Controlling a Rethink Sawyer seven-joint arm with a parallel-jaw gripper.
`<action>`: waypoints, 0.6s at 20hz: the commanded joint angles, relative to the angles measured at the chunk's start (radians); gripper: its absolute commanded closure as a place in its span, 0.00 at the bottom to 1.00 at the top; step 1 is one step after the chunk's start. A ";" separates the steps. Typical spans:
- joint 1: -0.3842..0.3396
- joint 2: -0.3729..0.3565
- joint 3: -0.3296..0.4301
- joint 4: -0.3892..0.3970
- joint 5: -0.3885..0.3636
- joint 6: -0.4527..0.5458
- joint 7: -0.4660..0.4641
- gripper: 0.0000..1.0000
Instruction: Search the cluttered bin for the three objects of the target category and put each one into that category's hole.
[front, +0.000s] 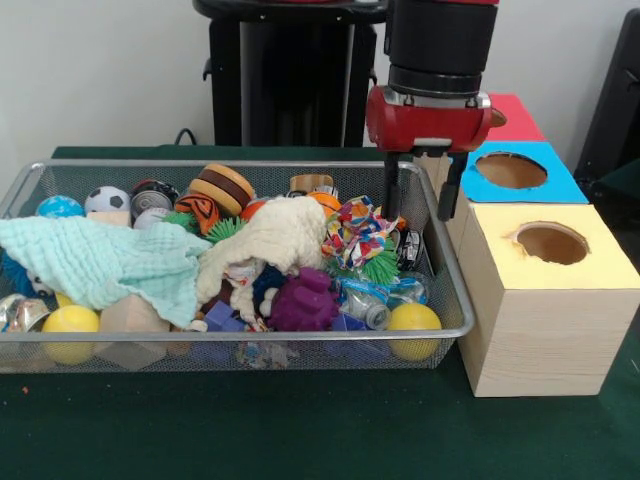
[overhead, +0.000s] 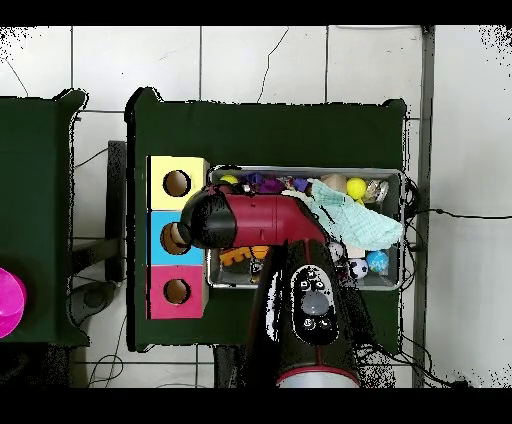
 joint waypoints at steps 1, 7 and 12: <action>0.035 0.085 -0.072 -0.039 -0.067 -0.020 0.145 0.00; 0.040 0.139 -0.108 -0.065 -0.058 -0.046 0.159 0.00; 0.046 0.164 -0.127 -0.067 -0.047 -0.065 0.167 0.00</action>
